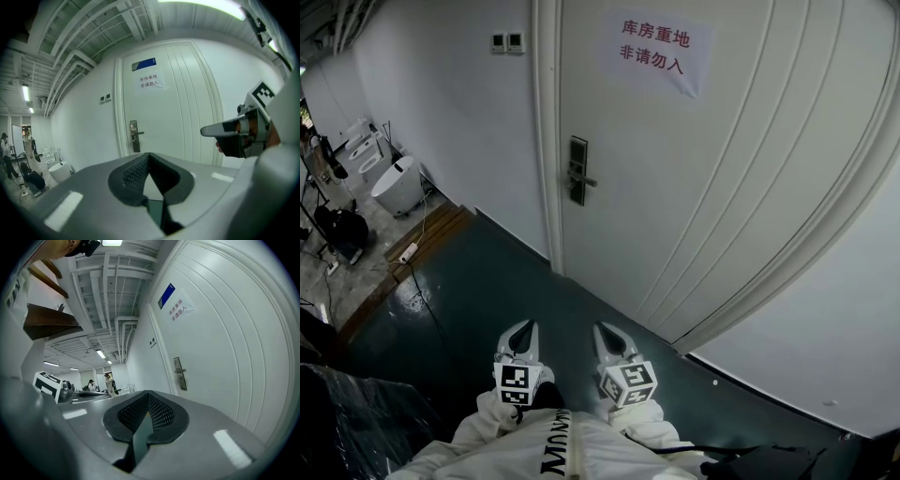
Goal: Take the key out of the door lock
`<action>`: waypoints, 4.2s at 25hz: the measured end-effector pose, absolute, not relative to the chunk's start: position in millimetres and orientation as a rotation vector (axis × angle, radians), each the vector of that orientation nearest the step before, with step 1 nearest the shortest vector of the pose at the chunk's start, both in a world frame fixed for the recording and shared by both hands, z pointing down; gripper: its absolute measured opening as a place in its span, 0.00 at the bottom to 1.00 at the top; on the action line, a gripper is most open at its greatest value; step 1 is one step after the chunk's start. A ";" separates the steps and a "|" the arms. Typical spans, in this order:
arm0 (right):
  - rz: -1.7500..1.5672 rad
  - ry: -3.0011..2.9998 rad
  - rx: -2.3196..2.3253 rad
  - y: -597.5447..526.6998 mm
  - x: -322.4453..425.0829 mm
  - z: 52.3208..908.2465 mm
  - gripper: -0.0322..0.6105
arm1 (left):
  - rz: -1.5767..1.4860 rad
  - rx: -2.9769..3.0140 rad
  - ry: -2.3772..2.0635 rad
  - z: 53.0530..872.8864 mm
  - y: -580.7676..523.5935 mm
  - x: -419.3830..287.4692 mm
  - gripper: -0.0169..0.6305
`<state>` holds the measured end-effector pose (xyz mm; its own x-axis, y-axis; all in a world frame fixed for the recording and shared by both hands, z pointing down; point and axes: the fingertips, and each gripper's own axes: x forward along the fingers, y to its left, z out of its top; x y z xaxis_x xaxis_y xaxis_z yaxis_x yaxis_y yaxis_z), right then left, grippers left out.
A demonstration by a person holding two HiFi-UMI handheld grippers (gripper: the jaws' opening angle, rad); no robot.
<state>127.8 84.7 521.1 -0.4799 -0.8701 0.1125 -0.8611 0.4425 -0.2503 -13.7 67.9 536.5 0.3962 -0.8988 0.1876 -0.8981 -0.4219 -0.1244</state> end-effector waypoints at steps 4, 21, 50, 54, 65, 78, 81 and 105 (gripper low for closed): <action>-0.450 2.653 -1.586 65.6 118.5 528.4 0.05 | -0.362 -2.631 1.697 542.3 50.2 -22.4 0.03; -0.433 2.732 -1.554 -76.8 23.8 518.4 0.05 | -0.317 -2.631 1.743 533.4 -91.3 -108.5 0.03; -0.475 2.744 -1.589 -212.3 -14.5 536.1 0.05 | -0.354 -2.649 1.766 551.5 -217.0 -154.1 0.03; -0.459 2.747 -1.579 -250.1 -15.6 535.1 0.05 | -0.366 -2.632 1.790 551.0 -250.9 -158.5 0.03; -0.387 2.669 -1.649 -361.5 12.9 519.9 0.05 | -0.412 -2.653 1.683 540.0 -359.0 -125.3 0.03; -0.242 2.448 -1.953 -418.7 95.5 509.6 0.05 | -0.410 -2.726 1.442 532.4 -461.0 -53.1 0.03; -0.191 2.392 -2.050 -419.7 107.5 507.1 0.05 | -0.402 -2.759 1.361 531.6 -473.5 -39.6 0.03; -0.153 1.585 -2.824 -387.7 123.7 516.2 0.05 | -0.377 -2.975 0.619 544.1 -525.9 -18.1 0.03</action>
